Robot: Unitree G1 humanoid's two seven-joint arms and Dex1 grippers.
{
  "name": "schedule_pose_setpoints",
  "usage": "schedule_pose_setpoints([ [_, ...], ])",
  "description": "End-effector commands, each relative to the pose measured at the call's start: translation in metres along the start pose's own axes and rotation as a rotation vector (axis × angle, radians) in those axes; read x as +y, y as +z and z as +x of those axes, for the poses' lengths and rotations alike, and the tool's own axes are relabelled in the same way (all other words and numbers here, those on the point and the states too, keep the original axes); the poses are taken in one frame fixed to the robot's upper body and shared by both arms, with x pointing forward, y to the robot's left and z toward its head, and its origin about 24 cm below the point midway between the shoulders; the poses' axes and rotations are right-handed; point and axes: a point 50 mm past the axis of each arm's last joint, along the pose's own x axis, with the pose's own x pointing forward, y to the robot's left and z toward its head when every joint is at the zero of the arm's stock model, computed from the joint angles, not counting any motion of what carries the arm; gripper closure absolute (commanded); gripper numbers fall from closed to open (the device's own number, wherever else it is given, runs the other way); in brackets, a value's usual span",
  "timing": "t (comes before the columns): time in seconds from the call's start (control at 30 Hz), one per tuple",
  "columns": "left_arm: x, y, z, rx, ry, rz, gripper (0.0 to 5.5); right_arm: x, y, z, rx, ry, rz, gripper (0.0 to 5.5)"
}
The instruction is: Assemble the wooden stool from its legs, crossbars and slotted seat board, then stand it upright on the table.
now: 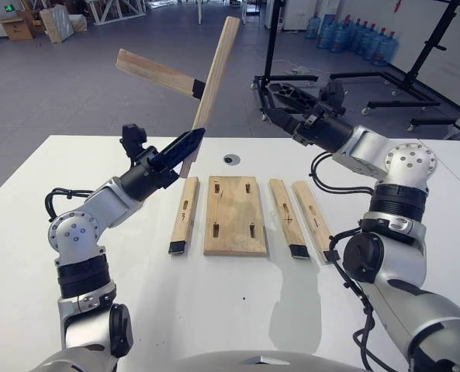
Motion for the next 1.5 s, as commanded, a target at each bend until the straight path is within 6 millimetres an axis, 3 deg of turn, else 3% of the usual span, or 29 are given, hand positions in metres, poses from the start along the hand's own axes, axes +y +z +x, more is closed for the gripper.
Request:
schedule_pose_setpoints([
  [0.03, -0.006, -0.015, 0.004, 0.053, -0.088, -0.109, 3.47, 0.012, -0.011, 0.0, 0.005, 0.168, 0.061, 0.69],
  [0.13, -0.006, -0.021, 0.001, 0.071, -0.089, -0.146, 3.47, 0.021, -0.014, 0.002, 0.015, 0.237, 0.067, 0.69],
  [0.43, -0.018, -0.03, 0.003, 0.11, -0.127, -0.16, 3.47, 0.01, -0.042, 0.017, 0.061, 0.15, 0.098, 0.69],
  [0.73, -0.016, -0.044, 0.002, 0.151, -0.081, -0.149, 3.47, 0.024, -0.038, 0.03, 0.028, 0.209, 0.103, 0.69],
  [1.1, -0.015, -0.054, -0.001, 0.187, -0.065, -0.13, 3.47, 0.019, -0.049, 0.027, 0.029, 0.144, 0.075, 0.69],
  [1.3, -0.014, -0.049, -0.001, 0.172, -0.058, -0.119, 3.47, 0.017, -0.048, 0.022, 0.019, 0.135, 0.076, 0.69],
  [1.5, -0.013, -0.047, -0.001, 0.169, -0.055, -0.112, 3.47, 0.017, -0.047, 0.022, 0.019, 0.13, 0.078, 1.76],
])
